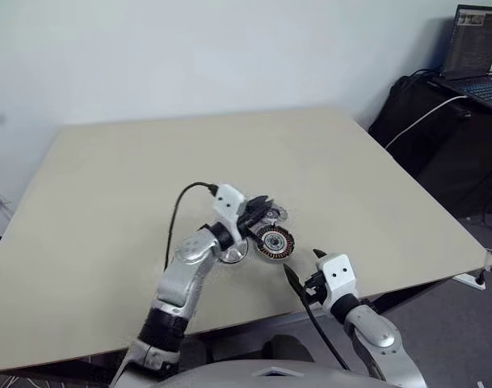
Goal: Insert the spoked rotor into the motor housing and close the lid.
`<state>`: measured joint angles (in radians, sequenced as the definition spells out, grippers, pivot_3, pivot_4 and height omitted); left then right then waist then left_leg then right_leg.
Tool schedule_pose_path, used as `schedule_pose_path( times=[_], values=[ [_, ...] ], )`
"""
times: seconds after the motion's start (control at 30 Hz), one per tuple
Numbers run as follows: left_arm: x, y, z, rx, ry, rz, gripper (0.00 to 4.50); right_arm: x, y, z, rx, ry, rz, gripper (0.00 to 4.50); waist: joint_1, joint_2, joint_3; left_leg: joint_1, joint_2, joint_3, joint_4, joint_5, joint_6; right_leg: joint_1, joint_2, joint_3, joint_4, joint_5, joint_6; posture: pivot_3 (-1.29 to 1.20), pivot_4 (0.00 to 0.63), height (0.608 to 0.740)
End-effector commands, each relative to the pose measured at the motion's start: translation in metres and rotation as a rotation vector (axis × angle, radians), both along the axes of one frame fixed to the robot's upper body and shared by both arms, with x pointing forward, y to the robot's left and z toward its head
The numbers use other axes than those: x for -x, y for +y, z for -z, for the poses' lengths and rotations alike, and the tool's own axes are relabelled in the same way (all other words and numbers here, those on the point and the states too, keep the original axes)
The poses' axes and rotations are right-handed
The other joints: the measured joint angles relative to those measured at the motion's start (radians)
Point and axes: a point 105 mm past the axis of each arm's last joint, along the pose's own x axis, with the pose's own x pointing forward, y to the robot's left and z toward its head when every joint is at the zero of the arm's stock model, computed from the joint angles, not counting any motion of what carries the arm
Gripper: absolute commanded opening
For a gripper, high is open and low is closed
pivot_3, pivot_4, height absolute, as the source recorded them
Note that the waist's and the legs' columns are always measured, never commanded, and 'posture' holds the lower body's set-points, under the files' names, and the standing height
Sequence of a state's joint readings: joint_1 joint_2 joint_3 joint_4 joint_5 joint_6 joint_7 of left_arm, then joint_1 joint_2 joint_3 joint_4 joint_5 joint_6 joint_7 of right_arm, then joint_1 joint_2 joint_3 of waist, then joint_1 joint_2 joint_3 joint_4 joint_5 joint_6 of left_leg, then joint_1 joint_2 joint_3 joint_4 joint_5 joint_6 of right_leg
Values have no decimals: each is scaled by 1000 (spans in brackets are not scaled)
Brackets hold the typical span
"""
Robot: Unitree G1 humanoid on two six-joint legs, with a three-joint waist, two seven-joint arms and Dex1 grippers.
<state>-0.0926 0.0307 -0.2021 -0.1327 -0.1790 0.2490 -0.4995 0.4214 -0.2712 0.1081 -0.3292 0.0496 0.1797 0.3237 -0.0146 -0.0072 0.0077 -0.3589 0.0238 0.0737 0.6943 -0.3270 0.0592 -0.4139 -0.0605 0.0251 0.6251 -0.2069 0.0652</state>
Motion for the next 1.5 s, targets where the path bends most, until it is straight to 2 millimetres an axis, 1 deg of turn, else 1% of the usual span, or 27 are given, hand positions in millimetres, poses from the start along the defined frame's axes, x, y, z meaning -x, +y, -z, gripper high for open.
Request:
schedule_pose_path(
  times=[0.03, 0.1, 0.13, 0.2, 0.23, 0.3, 0.4, 0.47, 0.57, 0.67, 0.8, 0.87, 0.97, 1.03, 1.07, 1.1, 1.13, 1.27, 1.47, 1.5],
  values=[
    [-2, 42, -5, 9, -23, -169, 24, -12, 6, -18, -42, -59, -9, 4500, 0, 0, 0, 0, 0, 0, 0, 0, 0, 0, 0, 0, 0, 0, 0, 0, 0, 740],
    [1, 72, 5, -16, -10, -294, 24, -18, 9, -21, -56, -54, 0, 4500, 0, 0, 1, 0, 0, 0, 1, 0, 0, 0, 0, 0, 0, 0, 0, 0, 0, 740],
    [5, 82, 9, -21, -7, -333, 24, -22, 11, -23, -64, -55, 4, 4500, 0, 0, 1, 0, 0, 0, 1, 0, 0, 0, 0, -1, 0, 0, 0, 0, 0, 740],
    [17, 93, 17, -73, -25, -351, 24, -27, 17, -27, -70, -57, -14, 4500, 0, 0, 1, 0, 1, 0, 1, 0, 0, 0, 0, -1, 0, 0, -1, 0, 0, 740],
    [24, 95, 23, -112, -31, -336, 24, -29, 20, -28, -69, -54, -31, 4500, 1, 0, 1, 0, 1, 0, 1, 0, 0, 0, 0, -1, 0, 2, -4, 0, 0, 740],
    [39, 92, 32, -152, -23, -279, 24, -33, 25, -29, -64, -47, -52, 4500, 3, 1, 2, -1, 1, 0, 1, 0, -1, -1, -1, -2, 0, 2, -5, 0, 0, 740],
    [65, 83, 47, -172, 16, -168, 24, -43, 38, -29, -46, -26, -108, 4500, 2, 3, 3, -1, 1, 1, 1, -1, -1, -5, -3, -3, -1, 2, -6, 0, 0, 740],
    [71, 80, 51, -170, 30, -145, 24, -48, 44, -29, -44, -14, -128, 4500, 1, 4, 4, -1, 1, 1, 1, -1, -1, -6, -4, -3, 0, 2, -6, 0, 0, 740],
    [75, 73, 55, -160, 46, -117, 24, -54, 54, -23, -59, 33, -156, 4500, 2, 4, 5, -1, 2, 0, 1, -1, -1, -7, -3, -5, 0, 2, -6, 0, 0, 740],
    [75, 69, 56, -154, 54, -103, 24, -57, 61, -19, -60, 56, -180, 4500, 0, 6, 5, -2, 3, 0, 1, -1, -1, -7, -1, -5, 1, 2, -6, 0, 0, 740],
    [74, 70, 61, -169, 67, -116, 24, -48, 71, -14, -86, 121, -253, 4500, -1, 6, 5, -4, 2, 1, 1, -1, -1, -9, -1, -4, 0, 2, -6, 0, 0, 740],
    [74, 71, 62, -172, 73, -119, 24, -44, 72, -13, -87, 134, -272, 4500, -2, 6, 5, -4, 2, 1, 1, -1, -1, -9, -1, -4, 0, 2, -6, 0, 0, 740],
    [74, 72, 65, -176, 81, -122, 24, -45, 68, -15, -85, 123, -259, 4500, -5, 6, 5, -4, 2, 1, 1, -1, -1, -8, -1, -4, 0, 2, -6, 0, 0, 740],
    [73, 72, 66, -176, 86, -126, 24, -48, 61, -23, -114, 97, -225, 4500, -6, 6, 5, -3, 2, 1, 1, -1, -1, -8, -1, -5, 1, 2, -6, 0, 0, 740],
    [73, 72, 66, -174, 88, -127, 0, -49, 58, -28, -127, 83, -216, 4066, -7, 6, 6, -3, 2, 1, 1, -1, -1, -8, -1, -5, 1, 2, -6, 0, 0, 740],
    [72, 72, 66, -174, 89, -127, 0, -48, 56, -31, -134, 74, -213, 3889, -7, 6, 6, -3, 2, 1, 1, -1, -1, -8, -1, -4, 1, 2, -6, 0, 0, 740],
    [72, 71, 67, -173, 90, -127, 0, -47, 55, -33, -136, 70, -214, 3537, -7, 6, 6, -3, 2, 1, 1, -1, -1, -8, -1, -4, 1, 2, -6, 0, 0, 740],
    [71, 69, 68, -170, 94, -122, 0, -44, 51, -28, -106, 88, -218, 2226, -8, 6, 5, -3, 2, 1, 1, -1, -1, -8, -1, -4, 1, 2, -6, 0, 0, 740],
    [69, 67, 68, -165, 90, -105, 0, -51, 51, -18, -72, 116, -195, 237, -9, 6, 5, -3, 2, 1, 1, -1, -1, -8, 0, -4, 1, 2, -6, 0, 0, 740],
    [69, 67, 68, -165, 89, -103, 0, -52, 51, -17, -68, 118, -194, 39, -10, 6, 5, -3, 2, 1, 1, -1, -1, -8, 0, -4, 1, 2, -6, 0, 0, 740]
  ],
)
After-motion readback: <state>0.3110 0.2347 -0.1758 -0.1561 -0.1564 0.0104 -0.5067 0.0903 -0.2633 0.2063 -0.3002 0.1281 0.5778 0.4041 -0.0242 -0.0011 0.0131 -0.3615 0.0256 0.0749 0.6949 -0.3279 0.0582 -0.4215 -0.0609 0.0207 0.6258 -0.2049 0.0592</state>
